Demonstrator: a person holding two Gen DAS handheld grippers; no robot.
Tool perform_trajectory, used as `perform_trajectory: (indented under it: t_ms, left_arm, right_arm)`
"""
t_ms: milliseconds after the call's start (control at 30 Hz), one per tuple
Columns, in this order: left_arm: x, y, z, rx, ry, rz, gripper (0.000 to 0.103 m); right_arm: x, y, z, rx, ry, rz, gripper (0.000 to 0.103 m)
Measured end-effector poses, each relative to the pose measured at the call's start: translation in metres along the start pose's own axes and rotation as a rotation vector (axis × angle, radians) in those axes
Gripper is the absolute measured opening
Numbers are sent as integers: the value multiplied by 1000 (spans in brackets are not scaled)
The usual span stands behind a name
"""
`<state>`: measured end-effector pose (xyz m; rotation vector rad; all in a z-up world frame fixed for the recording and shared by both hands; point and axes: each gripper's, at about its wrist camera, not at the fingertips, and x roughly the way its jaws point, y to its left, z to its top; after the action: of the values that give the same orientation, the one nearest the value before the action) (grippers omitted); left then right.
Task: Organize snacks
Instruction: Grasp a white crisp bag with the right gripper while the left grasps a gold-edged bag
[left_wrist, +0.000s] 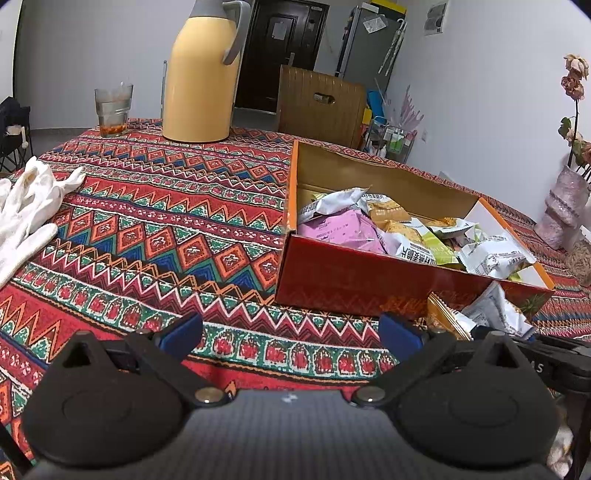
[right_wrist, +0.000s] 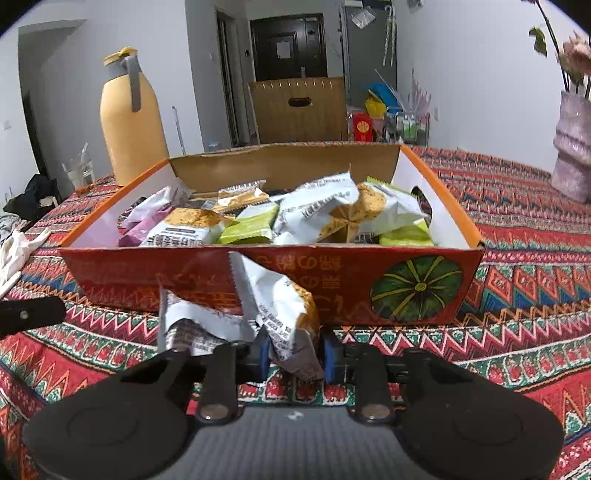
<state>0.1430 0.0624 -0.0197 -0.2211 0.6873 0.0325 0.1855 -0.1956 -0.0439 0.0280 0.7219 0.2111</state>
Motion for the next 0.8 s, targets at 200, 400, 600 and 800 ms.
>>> perform_trajectory:
  t_ms: [200, 400, 600, 800]
  left_arm:
    - [1, 0, -1, -3, 3, 2, 103]
    - [3, -3, 0, 3, 7, 34, 103]
    - [-13, -13, 4, 23, -26, 39, 103]
    - [-23, -38, 10, 53, -32, 31, 103]
  right_arm:
    - [-28, -3, -5, 2, -68, -15, 24]
    - [-52, -21, -9, 30, -120, -43, 24]
    - [-67, -43, -9, 60, -163, -67, 24]
    - [-73, -64, -12, 75, -196, -79, 24]
